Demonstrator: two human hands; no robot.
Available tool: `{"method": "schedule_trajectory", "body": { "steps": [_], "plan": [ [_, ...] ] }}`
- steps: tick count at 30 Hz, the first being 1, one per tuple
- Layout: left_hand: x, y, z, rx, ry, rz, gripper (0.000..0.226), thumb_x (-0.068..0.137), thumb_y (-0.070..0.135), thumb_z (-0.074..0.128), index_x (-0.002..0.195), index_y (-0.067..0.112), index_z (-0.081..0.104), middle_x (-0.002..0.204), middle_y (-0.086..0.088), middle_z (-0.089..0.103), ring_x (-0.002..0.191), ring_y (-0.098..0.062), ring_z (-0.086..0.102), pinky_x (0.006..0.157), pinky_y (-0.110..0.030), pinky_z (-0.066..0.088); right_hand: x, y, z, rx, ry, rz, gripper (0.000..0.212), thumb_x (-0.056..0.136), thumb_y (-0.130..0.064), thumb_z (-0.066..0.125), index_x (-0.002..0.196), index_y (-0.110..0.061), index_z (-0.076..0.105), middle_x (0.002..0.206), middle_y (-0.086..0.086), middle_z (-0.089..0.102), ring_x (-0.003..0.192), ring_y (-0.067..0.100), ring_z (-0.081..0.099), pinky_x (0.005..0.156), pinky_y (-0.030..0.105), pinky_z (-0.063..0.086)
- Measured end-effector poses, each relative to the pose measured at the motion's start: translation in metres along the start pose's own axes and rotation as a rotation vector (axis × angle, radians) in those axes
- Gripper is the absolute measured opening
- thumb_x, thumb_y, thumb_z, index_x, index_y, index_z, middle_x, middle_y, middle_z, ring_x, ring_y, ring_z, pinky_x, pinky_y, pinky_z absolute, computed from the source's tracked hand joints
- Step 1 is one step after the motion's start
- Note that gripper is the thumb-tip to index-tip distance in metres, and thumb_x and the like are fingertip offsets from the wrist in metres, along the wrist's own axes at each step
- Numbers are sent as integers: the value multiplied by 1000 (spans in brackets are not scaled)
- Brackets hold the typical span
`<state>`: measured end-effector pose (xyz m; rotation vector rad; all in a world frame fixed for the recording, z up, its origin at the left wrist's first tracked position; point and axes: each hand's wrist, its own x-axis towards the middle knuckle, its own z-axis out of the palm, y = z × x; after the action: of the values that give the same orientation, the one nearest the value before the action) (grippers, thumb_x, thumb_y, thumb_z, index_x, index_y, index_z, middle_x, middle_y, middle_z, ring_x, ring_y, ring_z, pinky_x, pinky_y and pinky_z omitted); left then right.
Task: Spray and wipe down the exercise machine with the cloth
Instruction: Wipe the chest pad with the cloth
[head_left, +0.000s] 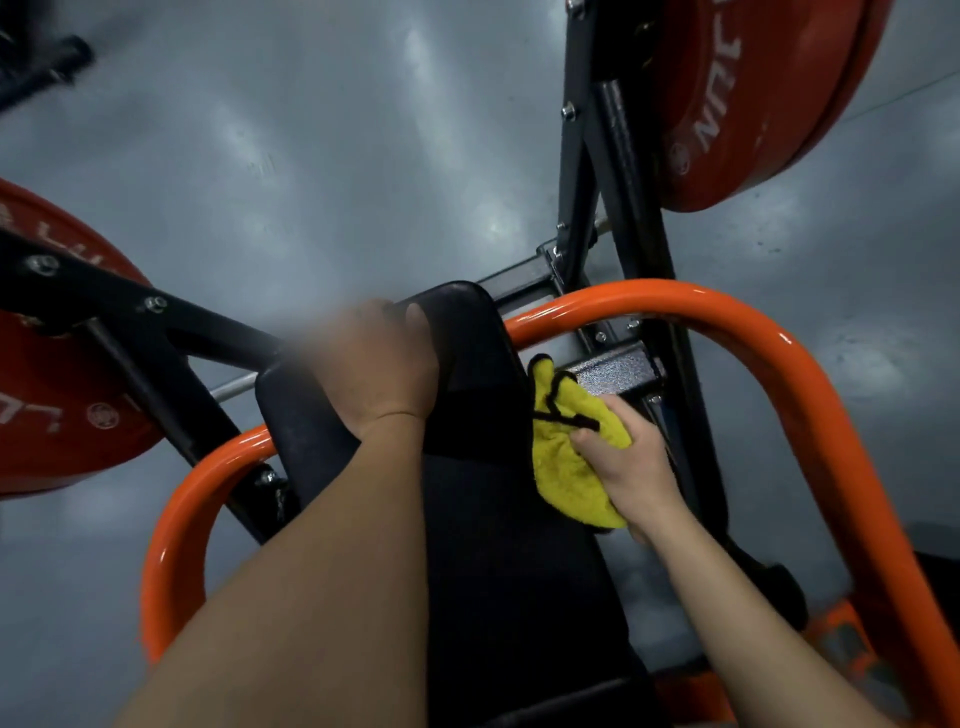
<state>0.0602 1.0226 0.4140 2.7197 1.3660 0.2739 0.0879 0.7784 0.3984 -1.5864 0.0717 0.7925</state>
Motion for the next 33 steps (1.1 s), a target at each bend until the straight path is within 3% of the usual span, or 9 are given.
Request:
{"method": "schedule_trajectory", "body": {
  "steps": [5, 10, 13, 16, 22, 24, 28, 33],
  "plan": [
    [1, 0, 1, -3, 14, -1, 55, 99, 58, 28, 118, 19, 64, 117, -7, 62, 121, -29, 50, 123, -47, 18, 44, -43, 37, 79, 132, -132, 15, 80, -27, 74, 92, -18, 74, 81, -5, 74, 77, 10, 67, 74, 28, 54],
    [2, -1, 2, 2, 22, -8, 58, 98, 59, 27, 117, 18, 64, 117, -8, 62, 120, -30, 51, 122, -48, 20, 104, -83, 69, 176, 69, -175, 29, 84, -35, 82, 99, -12, 74, 93, 5, 78, 89, 22, 74, 81, 40, 60],
    [2, 0, 1, -9, 6, -3, 56, 99, 59, 28, 117, 19, 62, 118, -8, 62, 119, -30, 50, 121, -48, 21, 86, -47, 48, 252, 19, -123, 29, 85, -22, 80, 109, -9, 69, 102, 12, 76, 93, 26, 74, 84, 42, 61],
    [1, 0, -1, -9, -2, -9, 57, 99, 59, 26, 118, 20, 62, 120, -7, 61, 120, -29, 50, 122, -47, 19, 39, 0, 23, 279, 57, -29, 25, 78, -22, 77, 101, -16, 69, 94, 8, 73, 86, 21, 69, 79, 38, 58],
    [0, 1, -1, -18, 14, -10, 55, 99, 57, 26, 118, 19, 62, 121, -7, 61, 121, -29, 50, 123, -46, 19, -37, 55, -16, 186, 114, 121, 14, 91, 0, 70, 93, -14, 69, 72, -6, 70, 66, 7, 64, 65, 26, 51],
    [1, 0, 0, -16, 22, -14, 56, 99, 57, 26, 117, 19, 63, 121, -7, 62, 121, -28, 50, 122, -46, 19, -18, 39, -2, 186, 163, 79, 15, 87, -3, 75, 90, -16, 70, 74, -4, 70, 68, 9, 63, 67, 27, 52],
    [2, -1, 3, -23, 39, -21, 56, 98, 57, 26, 115, 19, 64, 117, -7, 63, 119, -28, 51, 121, -45, 21, 44, -22, 40, 228, 223, -85, 17, 76, -26, 82, 86, -17, 72, 85, 8, 75, 78, 20, 69, 74, 37, 57],
    [1, -1, 1, -25, 49, -2, 54, 100, 56, 29, 113, 18, 64, 115, -7, 63, 118, -28, 51, 121, -44, 22, 56, -31, 41, 277, 150, -66, 18, 86, -20, 79, 102, -13, 73, 94, 7, 77, 86, 20, 73, 83, 39, 60]
  ]
}}
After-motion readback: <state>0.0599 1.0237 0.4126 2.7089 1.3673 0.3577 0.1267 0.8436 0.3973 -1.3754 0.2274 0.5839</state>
